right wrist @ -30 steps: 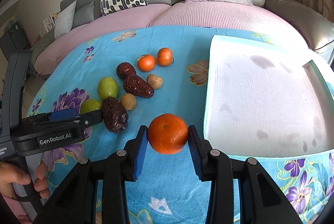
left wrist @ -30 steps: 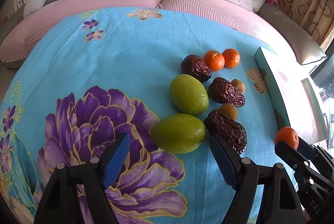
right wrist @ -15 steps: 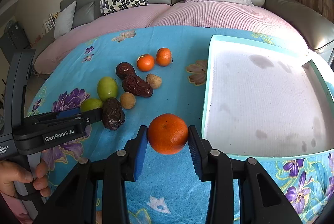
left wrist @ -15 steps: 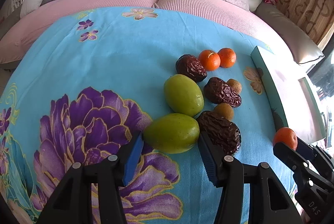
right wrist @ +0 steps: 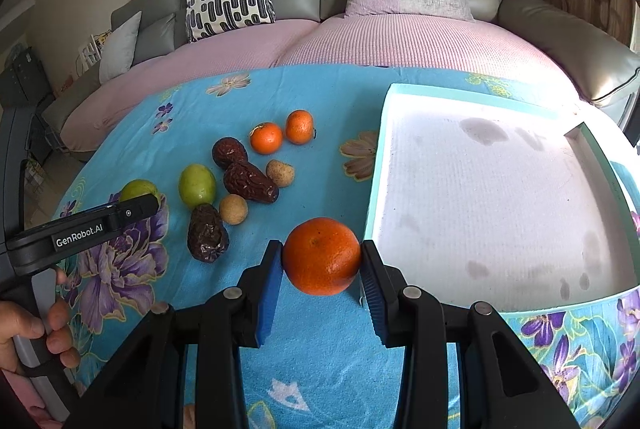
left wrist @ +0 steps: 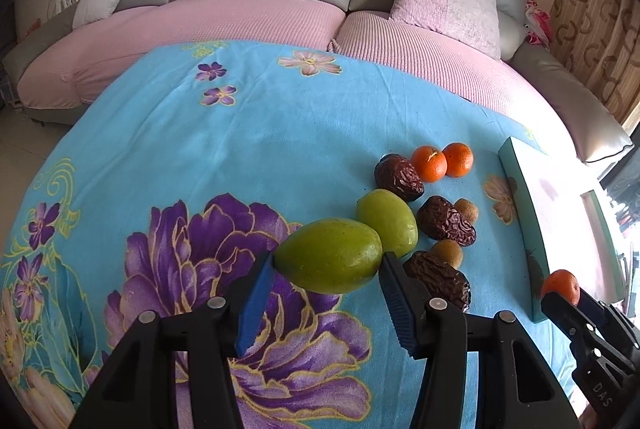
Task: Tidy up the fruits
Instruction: 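Close the left gripper on the large green fruit, then carry the tangerine in the right gripper while the left gripper carries the green fruit over the tray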
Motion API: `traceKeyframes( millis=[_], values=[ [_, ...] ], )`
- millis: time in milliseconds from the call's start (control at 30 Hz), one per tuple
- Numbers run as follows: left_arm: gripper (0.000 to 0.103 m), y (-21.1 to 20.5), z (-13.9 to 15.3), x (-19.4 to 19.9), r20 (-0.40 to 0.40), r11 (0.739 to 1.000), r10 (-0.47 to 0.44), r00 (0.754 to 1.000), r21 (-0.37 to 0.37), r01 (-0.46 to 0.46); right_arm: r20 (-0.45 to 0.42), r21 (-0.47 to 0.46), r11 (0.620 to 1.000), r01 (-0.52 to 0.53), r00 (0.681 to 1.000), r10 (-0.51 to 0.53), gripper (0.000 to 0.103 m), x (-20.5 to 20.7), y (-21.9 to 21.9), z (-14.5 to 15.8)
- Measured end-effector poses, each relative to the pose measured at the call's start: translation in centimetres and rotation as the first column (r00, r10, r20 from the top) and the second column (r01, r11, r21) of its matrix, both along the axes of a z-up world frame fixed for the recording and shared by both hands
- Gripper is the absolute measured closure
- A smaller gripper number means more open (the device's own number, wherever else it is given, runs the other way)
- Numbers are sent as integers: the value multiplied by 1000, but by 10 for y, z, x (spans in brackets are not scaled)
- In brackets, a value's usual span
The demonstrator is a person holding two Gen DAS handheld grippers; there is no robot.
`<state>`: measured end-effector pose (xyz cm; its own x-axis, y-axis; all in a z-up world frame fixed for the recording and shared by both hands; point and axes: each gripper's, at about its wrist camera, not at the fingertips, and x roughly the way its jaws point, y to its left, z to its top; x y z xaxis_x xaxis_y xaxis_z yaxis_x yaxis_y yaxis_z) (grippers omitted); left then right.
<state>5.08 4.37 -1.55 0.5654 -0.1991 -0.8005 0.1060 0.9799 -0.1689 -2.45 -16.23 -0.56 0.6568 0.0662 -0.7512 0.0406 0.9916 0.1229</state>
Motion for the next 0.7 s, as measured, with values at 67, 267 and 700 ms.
traceKeyframes(
  millis=[67, 267, 700],
  values=[
    [46, -3, 4, -1, 10, 1000, -5, 1000, 2, 5, 24, 14, 1000, 7, 1000, -7, 63, -3, -5, 7],
    [46, -19, 21, -7, 53, 999, -33, 998, -2, 34, 82, 24, 999, 39, 996, -41, 63, -13, -25, 27],
    [46, -103, 30, -3, 38, 975, -220, 975, 23, 220, 71, -42, 945, 325, 944, -322, 63, -21, -133, 32]
  ],
)
